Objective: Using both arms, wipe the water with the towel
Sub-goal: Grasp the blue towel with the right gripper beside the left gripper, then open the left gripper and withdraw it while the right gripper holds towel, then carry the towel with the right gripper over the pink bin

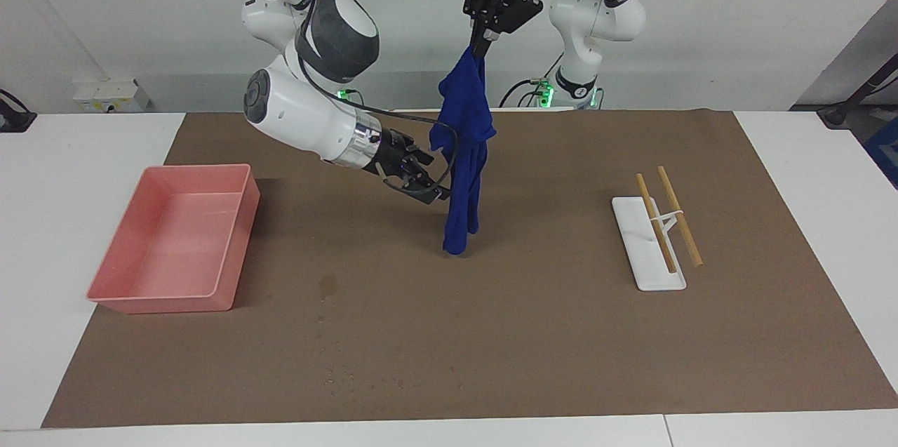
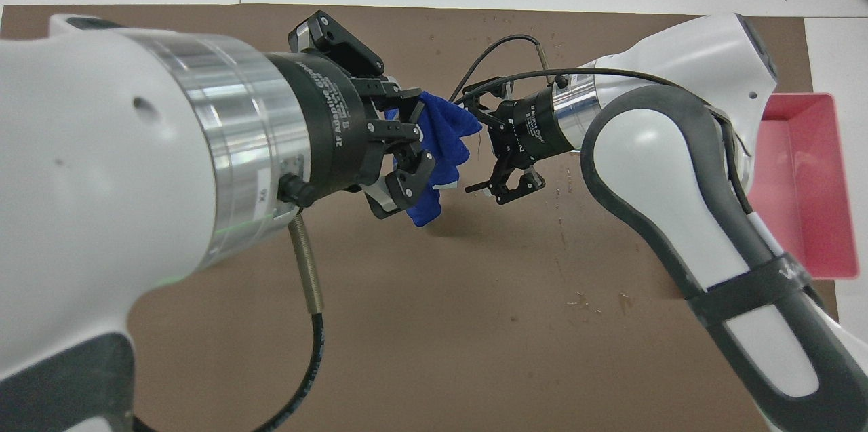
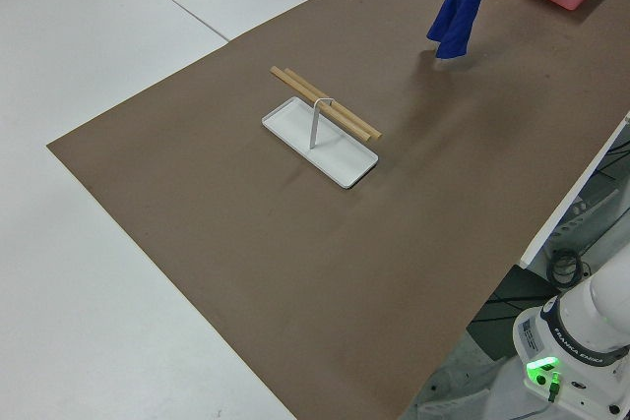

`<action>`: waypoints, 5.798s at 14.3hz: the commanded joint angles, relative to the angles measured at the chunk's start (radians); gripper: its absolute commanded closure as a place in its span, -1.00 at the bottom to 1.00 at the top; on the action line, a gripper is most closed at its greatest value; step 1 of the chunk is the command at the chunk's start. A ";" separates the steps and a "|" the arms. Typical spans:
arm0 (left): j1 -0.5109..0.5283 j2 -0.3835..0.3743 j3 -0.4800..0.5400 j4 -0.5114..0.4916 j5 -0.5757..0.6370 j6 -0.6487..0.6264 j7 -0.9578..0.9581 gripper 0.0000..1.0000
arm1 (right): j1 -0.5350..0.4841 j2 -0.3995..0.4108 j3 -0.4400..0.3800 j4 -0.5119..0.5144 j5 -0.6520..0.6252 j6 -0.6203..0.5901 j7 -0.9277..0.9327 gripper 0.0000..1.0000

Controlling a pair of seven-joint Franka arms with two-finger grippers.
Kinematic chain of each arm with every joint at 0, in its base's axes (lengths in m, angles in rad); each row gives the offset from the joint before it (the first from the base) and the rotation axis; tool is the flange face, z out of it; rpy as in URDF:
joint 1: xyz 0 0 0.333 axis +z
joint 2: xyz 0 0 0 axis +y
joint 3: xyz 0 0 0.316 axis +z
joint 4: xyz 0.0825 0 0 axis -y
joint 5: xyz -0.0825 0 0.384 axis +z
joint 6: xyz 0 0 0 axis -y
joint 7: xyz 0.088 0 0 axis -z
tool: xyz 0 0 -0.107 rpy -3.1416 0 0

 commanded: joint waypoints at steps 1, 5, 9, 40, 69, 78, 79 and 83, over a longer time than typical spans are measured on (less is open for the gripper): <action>-0.011 -0.004 -0.001 0.006 0.017 0.019 -0.026 1.00 | -0.013 -0.036 0.003 -0.002 0.026 -0.030 0.047 -1.00; -0.012 -0.005 -0.004 0.003 0.017 0.024 -0.026 1.00 | 0.022 -0.031 0.003 0.012 0.080 0.028 0.159 -1.00; -0.012 -0.007 -0.006 0.000 0.017 0.024 -0.026 1.00 | 0.093 -0.031 0.003 0.006 0.066 0.122 0.276 -1.00; 0.119 -0.200 0.014 -0.301 -0.007 -0.087 0.369 -1.00 | -0.002 -0.161 -0.008 -0.006 -0.419 0.142 0.067 1.00; 0.571 -0.167 0.034 -0.507 0.177 -0.324 2.269 -1.00 | -0.137 0.417 0.003 -0.005 -0.739 0.762 -1.121 1.00; 0.393 -0.102 0.218 -0.460 0.176 -0.297 2.287 -1.00 | -0.112 0.189 0.004 -0.365 -0.736 0.754 -1.106 1.00; 0.393 -0.102 0.218 -0.462 0.175 -0.298 2.287 -1.00 | -0.090 0.164 0.004 -0.405 -0.732 0.756 -1.105 1.00; 0.391 -0.111 0.217 -0.479 0.176 -0.301 2.290 -1.00 | -0.007 0.102 0.006 -0.499 -0.732 0.756 -1.004 1.00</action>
